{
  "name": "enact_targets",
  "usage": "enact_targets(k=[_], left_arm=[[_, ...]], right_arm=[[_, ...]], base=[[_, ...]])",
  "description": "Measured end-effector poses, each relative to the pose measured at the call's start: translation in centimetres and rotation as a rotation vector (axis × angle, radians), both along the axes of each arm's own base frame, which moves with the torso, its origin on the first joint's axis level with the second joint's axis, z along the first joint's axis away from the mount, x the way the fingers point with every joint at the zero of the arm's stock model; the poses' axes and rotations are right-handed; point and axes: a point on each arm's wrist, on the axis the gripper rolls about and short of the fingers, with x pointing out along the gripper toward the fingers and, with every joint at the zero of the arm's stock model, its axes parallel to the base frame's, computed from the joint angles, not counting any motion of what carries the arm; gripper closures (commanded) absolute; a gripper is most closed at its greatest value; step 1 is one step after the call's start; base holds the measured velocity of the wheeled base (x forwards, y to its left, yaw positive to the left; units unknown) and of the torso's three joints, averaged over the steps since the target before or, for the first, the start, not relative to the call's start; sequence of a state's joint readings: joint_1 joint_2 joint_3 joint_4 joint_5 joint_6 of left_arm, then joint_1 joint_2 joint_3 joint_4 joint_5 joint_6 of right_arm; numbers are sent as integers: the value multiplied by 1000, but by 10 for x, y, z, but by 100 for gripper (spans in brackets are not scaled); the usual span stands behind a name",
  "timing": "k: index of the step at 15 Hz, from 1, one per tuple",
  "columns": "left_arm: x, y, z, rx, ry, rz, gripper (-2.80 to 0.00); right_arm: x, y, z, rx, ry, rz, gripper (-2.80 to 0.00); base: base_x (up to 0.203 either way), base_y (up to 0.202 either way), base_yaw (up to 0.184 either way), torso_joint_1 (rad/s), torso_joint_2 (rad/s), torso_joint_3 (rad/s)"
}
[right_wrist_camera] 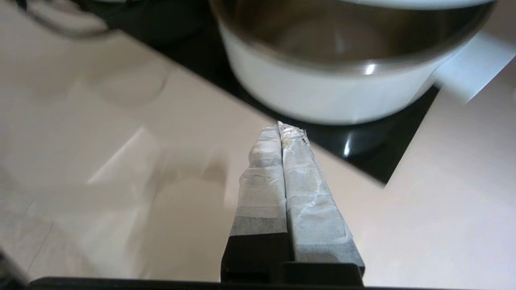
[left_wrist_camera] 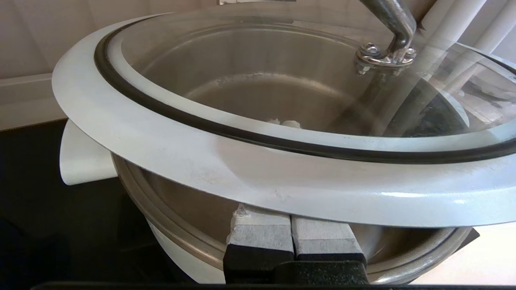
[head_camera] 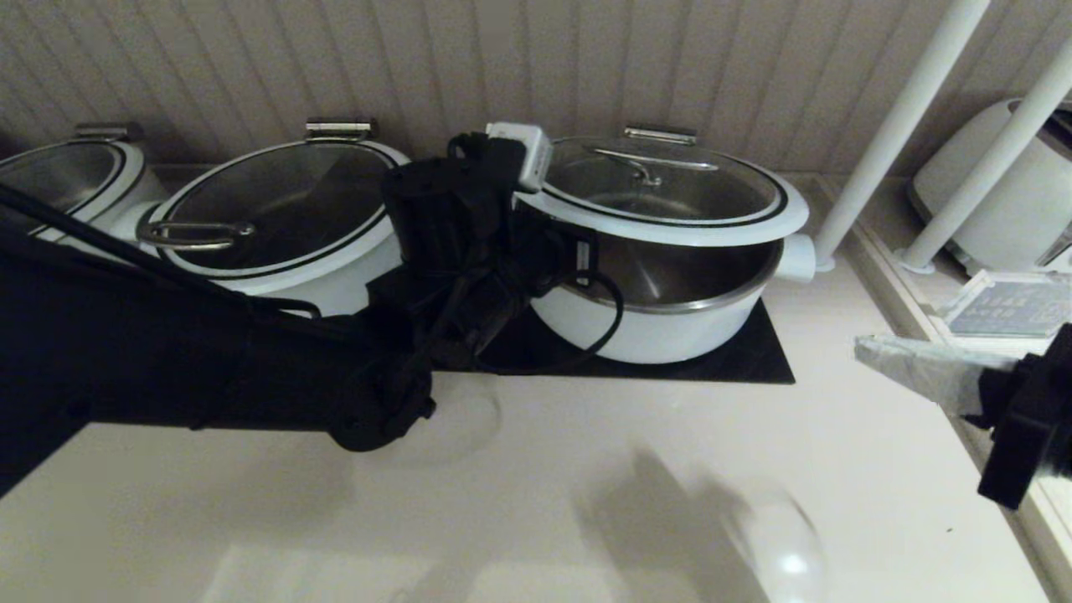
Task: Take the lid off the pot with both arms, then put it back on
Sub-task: Hold the pot lid with the left arm, then open the pot lid completely
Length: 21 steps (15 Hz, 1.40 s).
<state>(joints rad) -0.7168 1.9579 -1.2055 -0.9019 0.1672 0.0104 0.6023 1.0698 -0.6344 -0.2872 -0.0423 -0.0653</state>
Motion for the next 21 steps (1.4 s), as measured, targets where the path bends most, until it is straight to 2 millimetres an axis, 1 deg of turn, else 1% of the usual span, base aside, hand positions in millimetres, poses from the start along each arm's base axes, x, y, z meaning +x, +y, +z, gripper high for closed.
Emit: enact_targets(k=[4,6,8,9,12,14,18,21], left_arm=[[1,0,-1,2,2,-1,0],[0,0,-1,3,1,-1,0],[0,0,-1,4,1,0,0],[0,0,-1,3,1,0,0],[0,0,-1,3,1,0,0],[0,0,-1,3,1,0,0],[0,0,-1,5,0,1,0],[0,0,-1,5,0,1,0]], right_arm=[[-2,-1,-30,-15,92,2,0],[6,5,-38,0,101,-3,0],[20,14,-42,13,91,-10,0],[28,19,-43,21,79,-13,0],[52,35,-31,62,16,-25,0],[63,42,-26,68,7,-34,0],[81,45,-27,75,-12,-65,0],[94,41,-27,72,-16,-109,0]], base=[[0,0,0,0,0,0],[0,0,0,0,0,0],[0,0,0,0,0,0],[0,0,0,0,0,0],[0,0,0,0,0,0],[0,0,0,0,0,0],[0,0,0,0,0,0],[0,0,0,0,0,0]])
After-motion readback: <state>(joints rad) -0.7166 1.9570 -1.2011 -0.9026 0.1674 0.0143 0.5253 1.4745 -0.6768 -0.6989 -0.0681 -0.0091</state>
